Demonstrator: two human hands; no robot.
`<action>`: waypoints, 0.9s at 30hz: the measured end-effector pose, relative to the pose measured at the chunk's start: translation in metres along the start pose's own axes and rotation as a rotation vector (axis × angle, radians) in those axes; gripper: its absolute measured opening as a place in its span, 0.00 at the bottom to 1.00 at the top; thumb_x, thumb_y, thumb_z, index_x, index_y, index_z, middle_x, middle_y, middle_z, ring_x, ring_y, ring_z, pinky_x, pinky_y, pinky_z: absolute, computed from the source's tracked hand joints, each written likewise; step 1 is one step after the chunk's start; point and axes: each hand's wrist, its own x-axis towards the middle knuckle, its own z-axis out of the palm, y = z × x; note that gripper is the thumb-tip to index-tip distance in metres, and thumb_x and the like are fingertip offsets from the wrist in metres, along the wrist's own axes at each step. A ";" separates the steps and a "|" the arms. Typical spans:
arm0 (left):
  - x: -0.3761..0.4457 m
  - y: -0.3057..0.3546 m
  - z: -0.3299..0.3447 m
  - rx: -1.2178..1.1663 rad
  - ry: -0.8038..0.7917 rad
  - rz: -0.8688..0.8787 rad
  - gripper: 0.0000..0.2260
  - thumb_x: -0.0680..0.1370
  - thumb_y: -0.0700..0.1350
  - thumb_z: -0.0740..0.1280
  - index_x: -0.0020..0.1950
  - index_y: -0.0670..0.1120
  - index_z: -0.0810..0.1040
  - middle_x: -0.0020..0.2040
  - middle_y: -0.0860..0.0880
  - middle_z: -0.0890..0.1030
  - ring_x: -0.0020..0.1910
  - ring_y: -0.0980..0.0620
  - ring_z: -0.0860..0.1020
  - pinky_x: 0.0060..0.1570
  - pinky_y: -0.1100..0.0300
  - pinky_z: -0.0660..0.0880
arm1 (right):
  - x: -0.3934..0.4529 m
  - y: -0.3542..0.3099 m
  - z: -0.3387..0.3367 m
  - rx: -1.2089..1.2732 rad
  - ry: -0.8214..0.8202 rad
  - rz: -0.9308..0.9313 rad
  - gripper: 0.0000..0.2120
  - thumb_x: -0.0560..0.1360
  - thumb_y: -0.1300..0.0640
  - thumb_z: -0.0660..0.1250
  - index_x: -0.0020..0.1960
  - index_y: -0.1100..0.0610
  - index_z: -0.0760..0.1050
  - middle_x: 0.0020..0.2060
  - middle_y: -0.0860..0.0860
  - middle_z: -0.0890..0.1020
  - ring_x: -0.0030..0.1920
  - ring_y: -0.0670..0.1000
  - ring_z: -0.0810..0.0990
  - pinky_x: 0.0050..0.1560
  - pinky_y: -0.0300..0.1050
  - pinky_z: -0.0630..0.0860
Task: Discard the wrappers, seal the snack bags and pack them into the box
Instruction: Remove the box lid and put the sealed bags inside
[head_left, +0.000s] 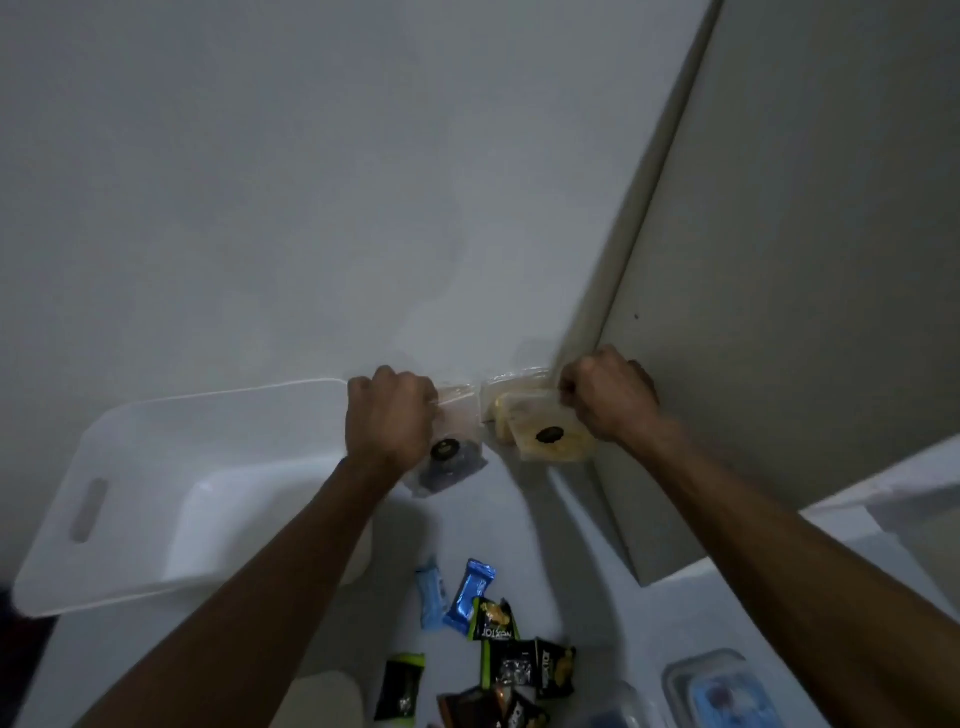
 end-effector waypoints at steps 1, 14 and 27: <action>0.000 -0.002 -0.015 -0.031 0.034 -0.002 0.07 0.78 0.48 0.66 0.46 0.50 0.83 0.43 0.50 0.84 0.47 0.47 0.78 0.51 0.50 0.70 | -0.005 -0.005 -0.013 -0.009 0.026 -0.003 0.06 0.76 0.59 0.68 0.50 0.52 0.81 0.48 0.53 0.81 0.57 0.55 0.75 0.52 0.51 0.75; -0.050 -0.124 -0.206 -0.167 0.249 -0.042 0.03 0.76 0.45 0.71 0.43 0.51 0.83 0.45 0.54 0.85 0.51 0.49 0.79 0.52 0.53 0.63 | -0.068 -0.165 -0.185 -0.118 0.291 -0.169 0.08 0.77 0.52 0.69 0.53 0.54 0.81 0.49 0.57 0.79 0.46 0.52 0.74 0.39 0.47 0.70; -0.067 -0.245 -0.190 -0.060 0.128 -0.135 0.06 0.75 0.39 0.69 0.43 0.50 0.82 0.42 0.49 0.83 0.46 0.47 0.77 0.49 0.53 0.60 | -0.045 -0.289 -0.137 -0.026 0.091 -0.279 0.09 0.77 0.63 0.66 0.46 0.49 0.79 0.50 0.53 0.80 0.48 0.53 0.79 0.39 0.45 0.71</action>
